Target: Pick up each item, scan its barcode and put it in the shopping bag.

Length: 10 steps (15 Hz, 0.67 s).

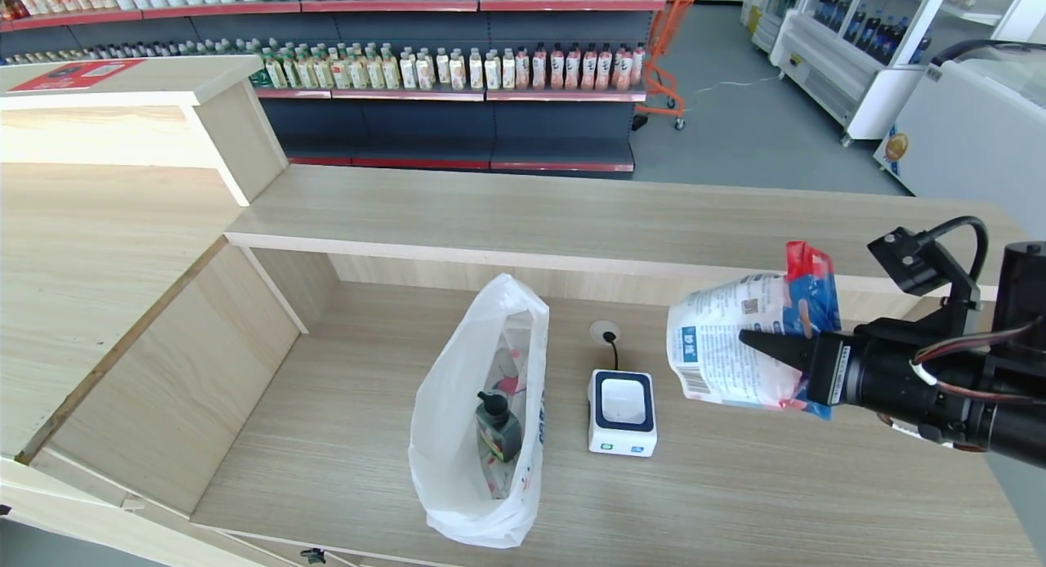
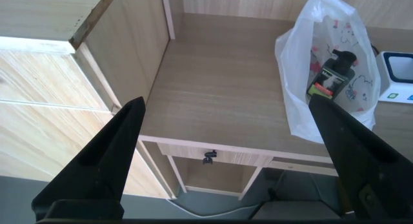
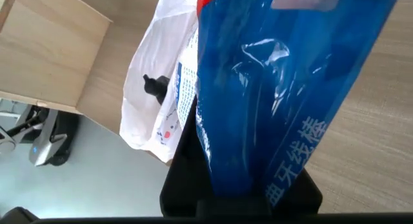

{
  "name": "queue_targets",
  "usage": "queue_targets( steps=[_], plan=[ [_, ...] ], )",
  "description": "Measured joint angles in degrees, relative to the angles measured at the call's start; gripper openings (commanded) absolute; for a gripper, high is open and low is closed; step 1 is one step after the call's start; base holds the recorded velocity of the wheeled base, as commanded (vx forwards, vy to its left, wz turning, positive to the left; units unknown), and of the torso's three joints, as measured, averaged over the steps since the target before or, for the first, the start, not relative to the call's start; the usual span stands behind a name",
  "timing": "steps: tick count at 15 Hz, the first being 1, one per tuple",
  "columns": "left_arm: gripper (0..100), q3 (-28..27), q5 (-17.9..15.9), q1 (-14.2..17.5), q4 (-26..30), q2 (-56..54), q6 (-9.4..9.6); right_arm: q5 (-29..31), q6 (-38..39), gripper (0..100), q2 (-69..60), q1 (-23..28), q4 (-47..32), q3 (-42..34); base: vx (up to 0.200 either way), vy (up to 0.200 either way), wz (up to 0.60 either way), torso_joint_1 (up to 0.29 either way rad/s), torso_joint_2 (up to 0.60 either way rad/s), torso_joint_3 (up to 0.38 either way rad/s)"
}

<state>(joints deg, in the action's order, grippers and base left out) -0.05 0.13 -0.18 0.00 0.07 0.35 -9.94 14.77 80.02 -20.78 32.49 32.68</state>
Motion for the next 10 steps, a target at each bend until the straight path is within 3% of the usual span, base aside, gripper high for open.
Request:
queue_targets(
  steps=[8,10],
  plan=[
    [100,0.0,0.0,0.0,0.0,0.0,0.71,0.1,0.0,0,-3.0,0.2,-0.2,-1.9,0.0,0.0,0.0,0.0,0.0,0.0],
    [100,0.0,0.0,0.0,0.0,0.0,0.68,0.1,0.0,0,-3.2,0.2,-0.2,-2.5,-0.2,0.0,0.0,0.007,0.01,-0.002]
  ],
)
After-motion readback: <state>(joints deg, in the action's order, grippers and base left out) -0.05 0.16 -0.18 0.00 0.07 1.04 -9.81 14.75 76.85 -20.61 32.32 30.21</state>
